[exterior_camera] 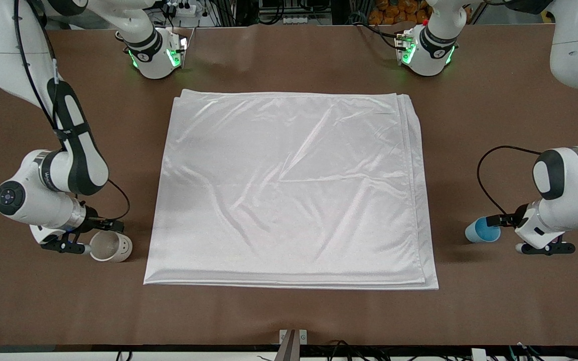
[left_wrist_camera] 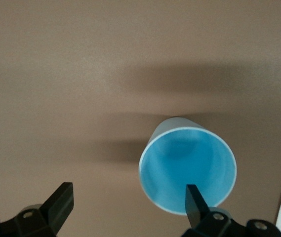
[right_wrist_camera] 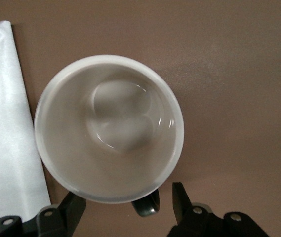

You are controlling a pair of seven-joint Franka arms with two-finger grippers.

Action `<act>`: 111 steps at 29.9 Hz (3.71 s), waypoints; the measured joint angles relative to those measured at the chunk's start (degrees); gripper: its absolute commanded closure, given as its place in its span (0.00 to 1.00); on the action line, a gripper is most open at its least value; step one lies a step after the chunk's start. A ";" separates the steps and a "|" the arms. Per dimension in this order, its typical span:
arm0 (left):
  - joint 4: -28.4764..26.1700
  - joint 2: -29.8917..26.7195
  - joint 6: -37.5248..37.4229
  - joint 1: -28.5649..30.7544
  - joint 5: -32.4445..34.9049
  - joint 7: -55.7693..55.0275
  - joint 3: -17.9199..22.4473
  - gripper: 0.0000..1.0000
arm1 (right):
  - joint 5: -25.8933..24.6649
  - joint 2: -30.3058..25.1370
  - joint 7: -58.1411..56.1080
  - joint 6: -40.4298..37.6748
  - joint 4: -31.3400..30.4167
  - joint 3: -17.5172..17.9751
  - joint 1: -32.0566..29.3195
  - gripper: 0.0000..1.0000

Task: Place blue cup into white mug on cloth

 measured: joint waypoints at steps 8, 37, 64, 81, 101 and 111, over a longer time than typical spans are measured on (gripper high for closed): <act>0.00 2.62 4.73 0.17 0.00 -0.06 0.01 0.39 | 0.00 0.56 0.00 0.75 0.00 0.11 0.21 0.95; 0.95 2.67 5.56 0.74 -0.05 -0.07 -0.19 1.00 | -0.03 -5.35 20.14 -10.76 9.53 0.70 17.25 1.00; 3.05 -6.58 -4.50 -0.76 -0.01 -3.83 -6.83 1.00 | -0.07 0.22 41.67 -9.92 11.42 0.74 43.50 1.00; 5.25 -8.53 -14.22 -4.53 0.00 -20.01 -14.54 1.00 | -0.06 6.22 42.68 -1.43 13.39 0.75 50.28 0.98; 5.12 -7.24 -14.64 -16.44 0.00 -35.72 -14.83 1.00 | -0.07 5.62 42.66 -5.39 16.62 -0.01 50.31 0.00; 5.11 -6.66 -14.65 -20.72 0.00 -41.75 -14.94 1.00 | -0.09 -5.33 42.63 -19.28 18.69 -0.78 48.30 0.00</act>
